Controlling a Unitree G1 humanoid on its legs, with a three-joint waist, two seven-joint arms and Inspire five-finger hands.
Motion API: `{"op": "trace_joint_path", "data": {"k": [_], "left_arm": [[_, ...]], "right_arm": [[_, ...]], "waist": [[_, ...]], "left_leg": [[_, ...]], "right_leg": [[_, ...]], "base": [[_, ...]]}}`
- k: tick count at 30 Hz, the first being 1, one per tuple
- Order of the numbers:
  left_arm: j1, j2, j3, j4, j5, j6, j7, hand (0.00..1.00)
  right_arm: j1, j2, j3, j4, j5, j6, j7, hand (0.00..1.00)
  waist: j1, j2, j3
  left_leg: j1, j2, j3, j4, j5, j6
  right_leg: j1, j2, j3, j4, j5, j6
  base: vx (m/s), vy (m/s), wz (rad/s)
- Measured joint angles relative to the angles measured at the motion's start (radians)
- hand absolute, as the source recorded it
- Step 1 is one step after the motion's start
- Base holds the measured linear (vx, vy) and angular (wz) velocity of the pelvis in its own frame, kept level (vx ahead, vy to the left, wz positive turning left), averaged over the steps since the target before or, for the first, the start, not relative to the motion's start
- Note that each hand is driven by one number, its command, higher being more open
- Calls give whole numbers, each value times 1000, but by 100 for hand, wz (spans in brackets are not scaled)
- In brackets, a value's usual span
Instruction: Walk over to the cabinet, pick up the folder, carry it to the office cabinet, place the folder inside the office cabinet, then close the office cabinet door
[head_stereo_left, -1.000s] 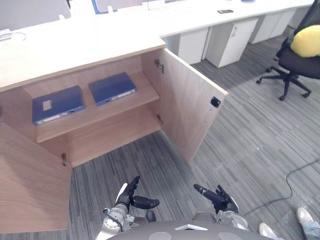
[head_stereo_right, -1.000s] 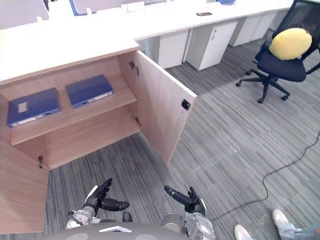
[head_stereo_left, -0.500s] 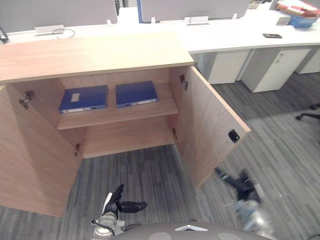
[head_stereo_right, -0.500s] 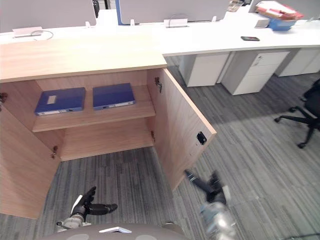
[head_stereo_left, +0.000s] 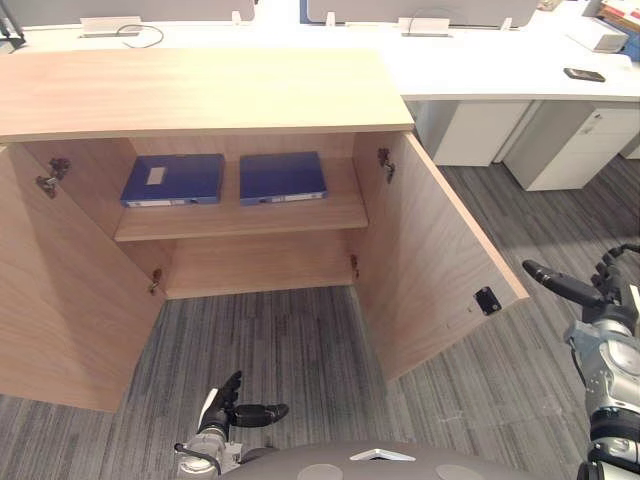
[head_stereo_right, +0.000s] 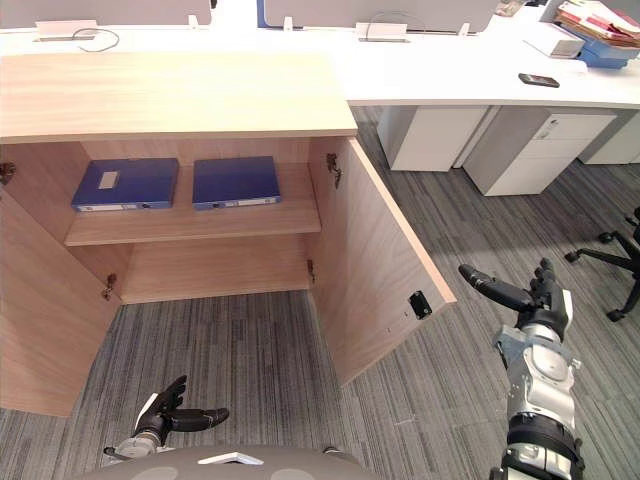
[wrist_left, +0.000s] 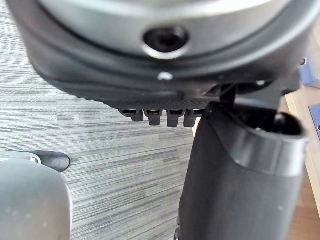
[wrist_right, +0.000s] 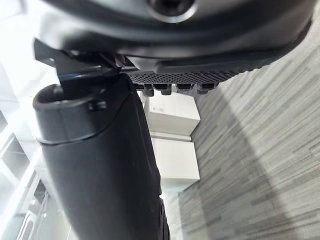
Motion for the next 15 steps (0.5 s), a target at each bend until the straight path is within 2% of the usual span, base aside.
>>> {"op": "trace_joint_path", "data": {"k": [4, 8, 13, 15], "left_arm": [[-9, 9, -13, 16, -26, -6, 0, 100], [-25, 26, -28, 48, -36, -5, 0, 100], [-27, 43, -41, 63, -46, -4, -6, 100], [-33, 48, -43, 76, -41, -5, -8, 100]], "right_arm": [[-78, 0, 155, 23, -17, 1, 14, 100], [-98, 11, 338, -8, -39, 1, 23, 100], [-92, 12, 545, -143, -33, 5, 115, 100], [-92, 9, 683, -232, 20, 14, 142, 100]], "waist": [[3, -2, 4], [-1, -9, 14], [-3, -6, 18], [-1, -7, 18]], "left_leg": [[-13, -26, -8, -4, 14, 21], [-33, -45, -5, -12, 19, 26], [-32, -40, -2, -29, 33, 22], [-30, -32, -1, -39, 36, 19]], "right_leg": [[0, -22, -2, -16, 25, 10], [-20, -33, 7, -45, 39, 23], [-31, -26, 20, -44, 45, 21], [-32, -19, 21, -45, 46, 20]], "base": [[-73, 58, 10], [-130, 31, -10], [-90, -8, -4], [-20, -12, -1]]}}
